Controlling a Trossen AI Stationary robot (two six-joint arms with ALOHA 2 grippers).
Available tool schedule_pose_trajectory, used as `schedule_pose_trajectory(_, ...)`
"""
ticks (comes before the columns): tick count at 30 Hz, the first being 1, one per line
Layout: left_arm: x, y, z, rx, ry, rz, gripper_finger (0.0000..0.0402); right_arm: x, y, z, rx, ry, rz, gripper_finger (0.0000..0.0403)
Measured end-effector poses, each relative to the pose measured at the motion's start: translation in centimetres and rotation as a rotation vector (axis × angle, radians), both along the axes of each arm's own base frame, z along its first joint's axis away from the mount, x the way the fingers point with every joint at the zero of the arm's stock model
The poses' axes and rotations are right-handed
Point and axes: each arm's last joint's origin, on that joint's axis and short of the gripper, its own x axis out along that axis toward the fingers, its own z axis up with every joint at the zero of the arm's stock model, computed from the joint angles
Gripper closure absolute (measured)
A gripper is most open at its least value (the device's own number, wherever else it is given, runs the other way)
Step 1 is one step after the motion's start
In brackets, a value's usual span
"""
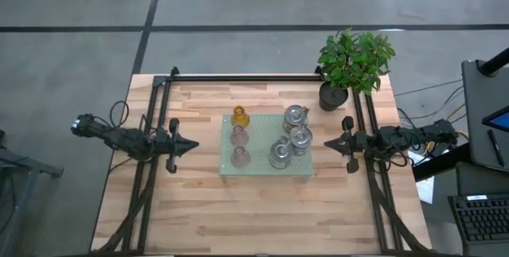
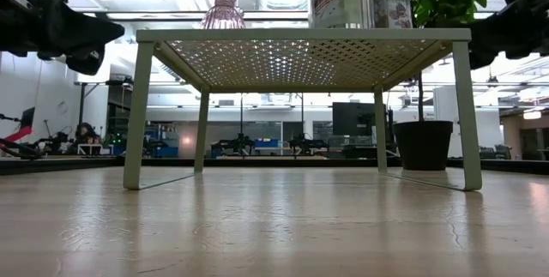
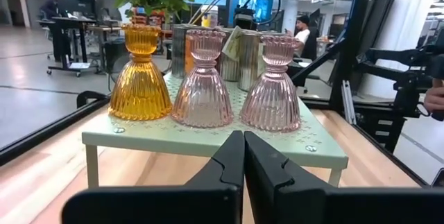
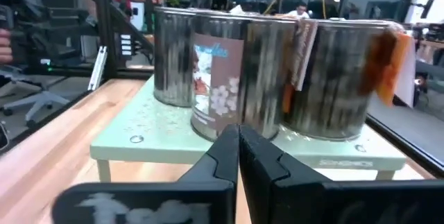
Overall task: Pick & Place candle stick holders
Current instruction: Return to Home Position
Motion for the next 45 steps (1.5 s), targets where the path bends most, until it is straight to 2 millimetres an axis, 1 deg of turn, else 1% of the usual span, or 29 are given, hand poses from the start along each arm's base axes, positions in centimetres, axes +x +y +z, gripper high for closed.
schedule_pose_trajectory(7,0.06,-0.02,-0.08,0.003,0.005,0.000,0.0389,0.05,-0.11,-0.21,-0.006,0.028,-0.044,0.0394)
schedule_pose_trajectory(14,0.16,-0.06,-0.21,0.008,0.018,0.001,0.0394,0.05,-0.11,-0.22,-0.018,0.027,-0.043,0.0394)
schedule_pose_trajectory(45,0.17,-0.07,-0.25,0.009,0.020,0.000,0.0394,0.05,-0.10,-0.22,-0.016,0.027,-0.041,0.0394)
